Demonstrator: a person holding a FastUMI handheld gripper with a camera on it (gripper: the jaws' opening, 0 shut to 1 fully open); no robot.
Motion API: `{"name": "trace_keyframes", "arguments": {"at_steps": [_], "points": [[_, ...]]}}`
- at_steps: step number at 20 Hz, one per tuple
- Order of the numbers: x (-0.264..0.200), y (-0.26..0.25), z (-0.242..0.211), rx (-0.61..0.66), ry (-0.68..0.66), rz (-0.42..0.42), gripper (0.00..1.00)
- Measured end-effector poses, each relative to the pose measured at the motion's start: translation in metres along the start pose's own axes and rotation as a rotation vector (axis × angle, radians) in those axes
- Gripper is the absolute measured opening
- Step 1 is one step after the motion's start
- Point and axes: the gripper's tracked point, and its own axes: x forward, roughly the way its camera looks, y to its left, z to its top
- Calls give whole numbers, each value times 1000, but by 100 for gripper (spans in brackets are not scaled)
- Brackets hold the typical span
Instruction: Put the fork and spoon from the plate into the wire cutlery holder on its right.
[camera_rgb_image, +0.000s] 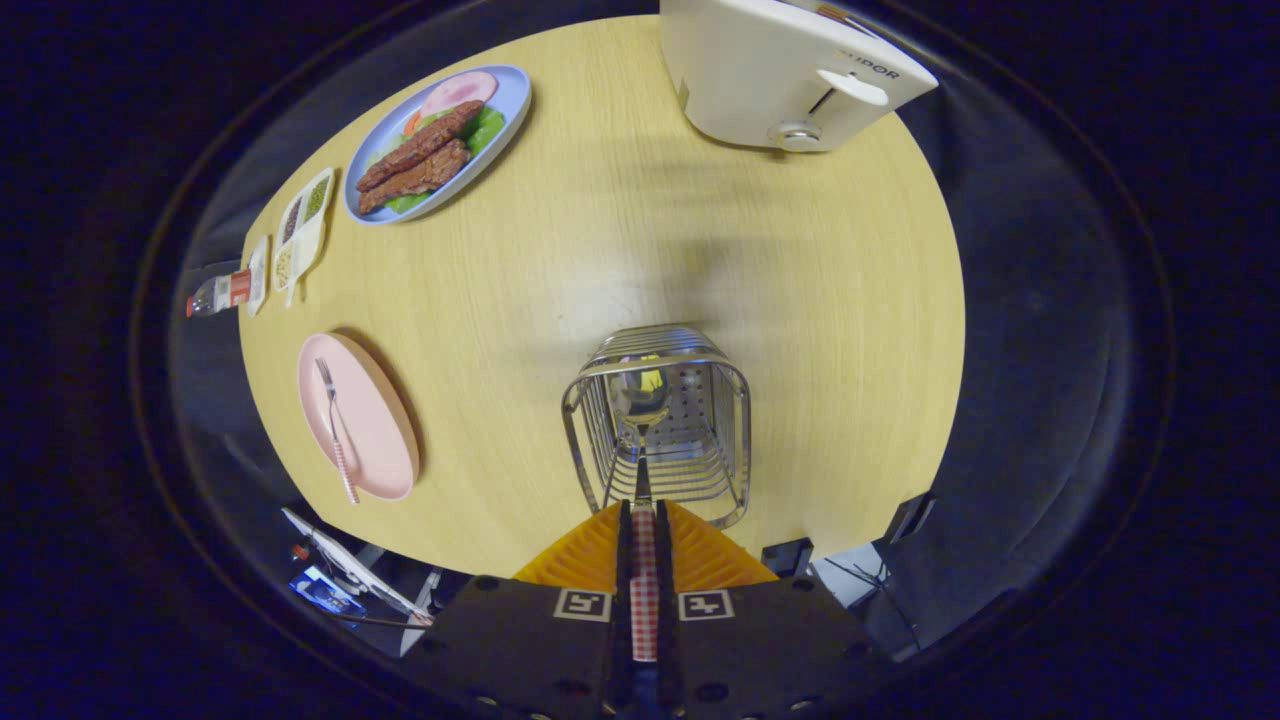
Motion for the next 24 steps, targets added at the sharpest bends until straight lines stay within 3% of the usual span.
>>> {"name": "trace_keyframes", "arguments": {"at_steps": [7, 11, 13, 19, 22, 24], "points": [[-16, 1, -5, -20, -96, 8, 17], [-40, 13, -8, -63, -242, -6, 41], [-50, 25, -12, -59, -316, 10, 49], [-66, 96, -27, -67, -549, 134, 75], [-62, 140, -29, -103, -687, 159, 92], [-57, 172, -32, -143, -773, 164, 97]]}}
